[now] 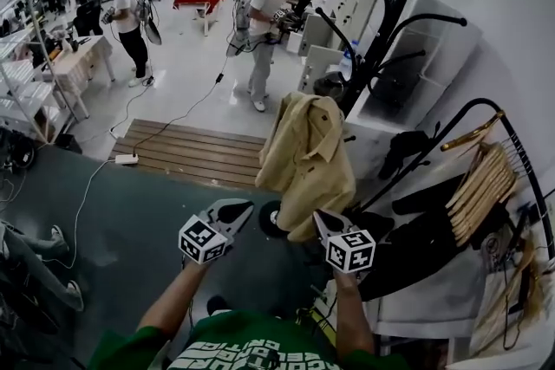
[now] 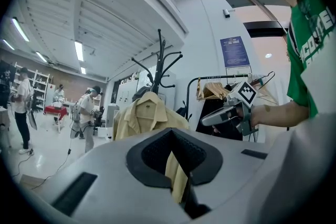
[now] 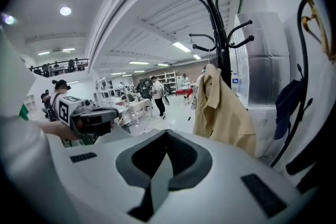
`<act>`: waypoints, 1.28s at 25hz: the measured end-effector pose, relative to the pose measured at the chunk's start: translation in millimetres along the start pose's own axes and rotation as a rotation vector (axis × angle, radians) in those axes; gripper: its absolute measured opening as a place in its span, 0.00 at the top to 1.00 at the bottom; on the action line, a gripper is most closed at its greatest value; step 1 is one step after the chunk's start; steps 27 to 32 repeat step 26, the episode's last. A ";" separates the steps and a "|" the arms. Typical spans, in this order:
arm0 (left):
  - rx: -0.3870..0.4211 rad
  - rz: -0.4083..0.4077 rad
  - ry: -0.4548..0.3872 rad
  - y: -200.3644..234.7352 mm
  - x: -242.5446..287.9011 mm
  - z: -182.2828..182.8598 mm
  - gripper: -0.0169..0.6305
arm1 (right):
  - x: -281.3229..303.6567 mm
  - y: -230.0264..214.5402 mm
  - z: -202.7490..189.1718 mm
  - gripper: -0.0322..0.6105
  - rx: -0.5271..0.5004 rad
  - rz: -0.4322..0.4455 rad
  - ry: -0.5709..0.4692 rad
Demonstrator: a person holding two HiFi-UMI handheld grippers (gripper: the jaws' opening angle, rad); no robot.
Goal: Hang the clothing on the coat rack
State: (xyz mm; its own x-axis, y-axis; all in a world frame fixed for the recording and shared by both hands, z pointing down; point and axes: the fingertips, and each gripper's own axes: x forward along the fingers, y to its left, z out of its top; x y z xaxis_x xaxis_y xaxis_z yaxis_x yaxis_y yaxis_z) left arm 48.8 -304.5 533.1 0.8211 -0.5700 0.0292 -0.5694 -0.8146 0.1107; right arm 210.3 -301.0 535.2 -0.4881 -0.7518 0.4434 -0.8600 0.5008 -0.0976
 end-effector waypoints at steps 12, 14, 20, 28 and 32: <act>0.017 0.013 0.015 -35.5 27.6 -0.5 0.97 | -22.1 -27.3 -12.6 0.94 -0.021 0.030 0.006; 0.023 0.013 0.018 -38.7 28.4 -0.5 0.97 | -24.4 -28.5 -13.8 0.94 -0.024 0.031 0.005; 0.031 0.018 0.022 -44.8 26.2 1.0 0.97 | -29.7 -30.8 -16.2 0.94 -0.033 0.031 0.003; 0.039 0.018 0.026 -50.7 23.2 1.9 0.97 | -36.7 -34.9 -17.9 0.94 -0.037 0.018 0.001; 0.039 0.018 0.026 -50.7 23.2 1.9 0.97 | -36.7 -34.9 -17.9 0.94 -0.037 0.018 0.001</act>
